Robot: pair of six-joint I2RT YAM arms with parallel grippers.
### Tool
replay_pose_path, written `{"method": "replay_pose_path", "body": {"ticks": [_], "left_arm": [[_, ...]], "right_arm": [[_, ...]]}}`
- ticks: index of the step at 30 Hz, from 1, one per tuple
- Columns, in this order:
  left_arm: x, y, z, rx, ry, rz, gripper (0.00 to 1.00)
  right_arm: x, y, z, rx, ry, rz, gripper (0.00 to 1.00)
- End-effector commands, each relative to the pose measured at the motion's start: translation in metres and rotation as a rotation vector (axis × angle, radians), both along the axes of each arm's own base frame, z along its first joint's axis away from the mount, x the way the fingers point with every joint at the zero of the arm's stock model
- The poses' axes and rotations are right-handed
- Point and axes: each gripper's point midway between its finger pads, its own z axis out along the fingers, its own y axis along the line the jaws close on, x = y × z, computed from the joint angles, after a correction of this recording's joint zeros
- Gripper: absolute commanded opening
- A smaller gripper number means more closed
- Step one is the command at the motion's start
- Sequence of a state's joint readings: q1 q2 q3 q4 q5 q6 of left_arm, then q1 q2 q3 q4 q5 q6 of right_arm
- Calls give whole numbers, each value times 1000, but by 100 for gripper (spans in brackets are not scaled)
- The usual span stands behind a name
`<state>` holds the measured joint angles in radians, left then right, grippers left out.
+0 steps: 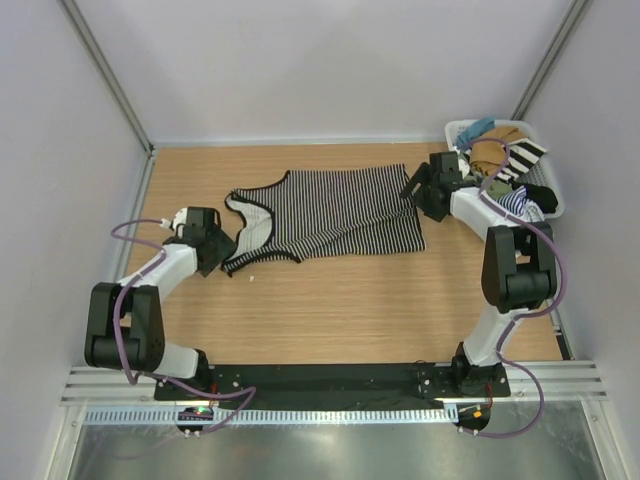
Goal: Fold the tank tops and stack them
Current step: Flatten the tank top out
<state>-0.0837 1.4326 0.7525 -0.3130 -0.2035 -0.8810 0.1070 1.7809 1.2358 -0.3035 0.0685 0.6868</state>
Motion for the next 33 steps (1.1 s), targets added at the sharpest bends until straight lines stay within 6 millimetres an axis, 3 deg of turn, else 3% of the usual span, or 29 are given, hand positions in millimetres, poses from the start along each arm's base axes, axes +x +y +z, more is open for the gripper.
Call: {"method": "replay_pose_path", "body": {"ticks": [1, 2, 3, 4, 5, 9, 14, 18, 23, 33], "left_arm": [[13, -5, 28, 29, -81, -14, 71], [18, -10, 38, 67, -95, -40, 72], [14, -27, 43, 108, -89, -92, 73], [10, -20, 48, 207, -69, -79, 76], [10, -26, 54, 239, -72, -104, 76], [13, -82, 73, 238, -134, -299, 73], [4, -129, 58, 120, -98, -419, 59], [-6, -160, 45, 58, -83, -474, 58], [-6, -182, 39, 36, -84, -507, 56], [-10, -196, 37, 33, -91, -553, 56]], "right_arm": [[23, -5, 20, -36, -60, 4, 85], [23, -11, 23, -58, -64, -12, 87], [20, -13, 22, -72, -65, -13, 88], [18, -15, 24, -77, -71, -18, 88], [16, -16, 33, -81, -93, -22, 87], [-7, -22, 32, -116, -67, -11, 75], [-41, -22, 25, -102, -58, -2, 50], [-65, -19, 13, -72, -34, 16, 48], [-76, -18, -4, -64, 7, 16, 56], [-94, -15, -40, -16, 78, -29, 61]]}}
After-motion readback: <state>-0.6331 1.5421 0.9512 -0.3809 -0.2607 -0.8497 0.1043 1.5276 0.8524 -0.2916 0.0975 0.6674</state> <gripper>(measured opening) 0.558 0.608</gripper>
